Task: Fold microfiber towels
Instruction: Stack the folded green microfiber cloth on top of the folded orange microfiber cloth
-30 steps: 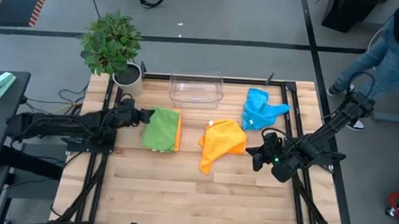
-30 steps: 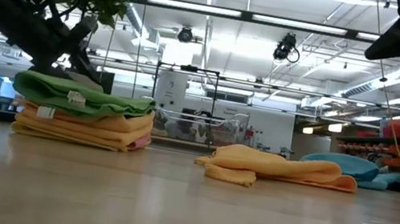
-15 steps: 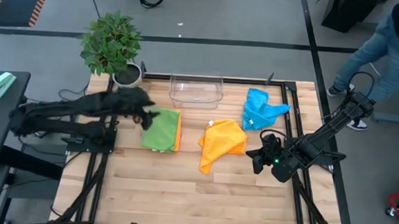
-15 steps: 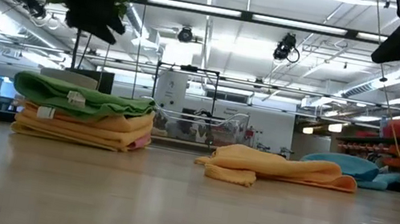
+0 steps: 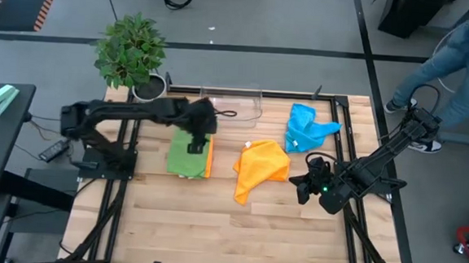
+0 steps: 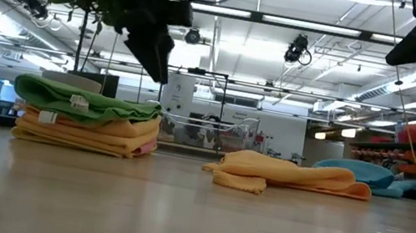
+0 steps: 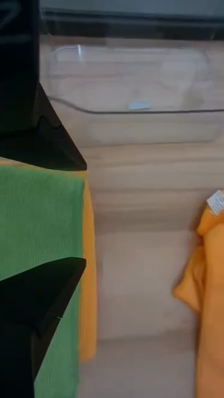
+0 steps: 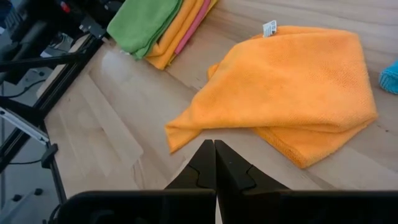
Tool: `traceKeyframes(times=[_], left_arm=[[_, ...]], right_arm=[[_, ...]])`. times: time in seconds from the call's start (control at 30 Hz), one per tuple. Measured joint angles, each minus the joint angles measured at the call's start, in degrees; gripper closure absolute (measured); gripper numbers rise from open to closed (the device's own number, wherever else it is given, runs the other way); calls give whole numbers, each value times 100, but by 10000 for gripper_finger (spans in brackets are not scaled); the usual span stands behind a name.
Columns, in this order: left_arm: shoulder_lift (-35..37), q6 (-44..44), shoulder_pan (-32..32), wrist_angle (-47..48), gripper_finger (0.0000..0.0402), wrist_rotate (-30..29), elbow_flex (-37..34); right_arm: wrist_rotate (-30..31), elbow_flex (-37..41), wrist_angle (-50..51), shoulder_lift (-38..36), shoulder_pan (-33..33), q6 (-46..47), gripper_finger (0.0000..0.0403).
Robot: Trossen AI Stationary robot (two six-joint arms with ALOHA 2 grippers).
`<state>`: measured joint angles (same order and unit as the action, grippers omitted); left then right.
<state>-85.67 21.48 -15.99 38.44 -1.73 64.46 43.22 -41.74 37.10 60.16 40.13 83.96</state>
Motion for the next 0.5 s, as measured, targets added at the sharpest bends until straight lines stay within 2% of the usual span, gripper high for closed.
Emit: traceKeyframes(times=[0.1,0.23,0.5], left_arm=[[-418,210,-163,138,153,124,277],[-793,244,-438,397,154,660,515],[-925,538,-745,450,157,695,530]], right_arm=[[2,0,-12,0,17,-22,402],[0,0,-28,0,34,-74,402],[-2,0,-39,2,185,-164,402]])
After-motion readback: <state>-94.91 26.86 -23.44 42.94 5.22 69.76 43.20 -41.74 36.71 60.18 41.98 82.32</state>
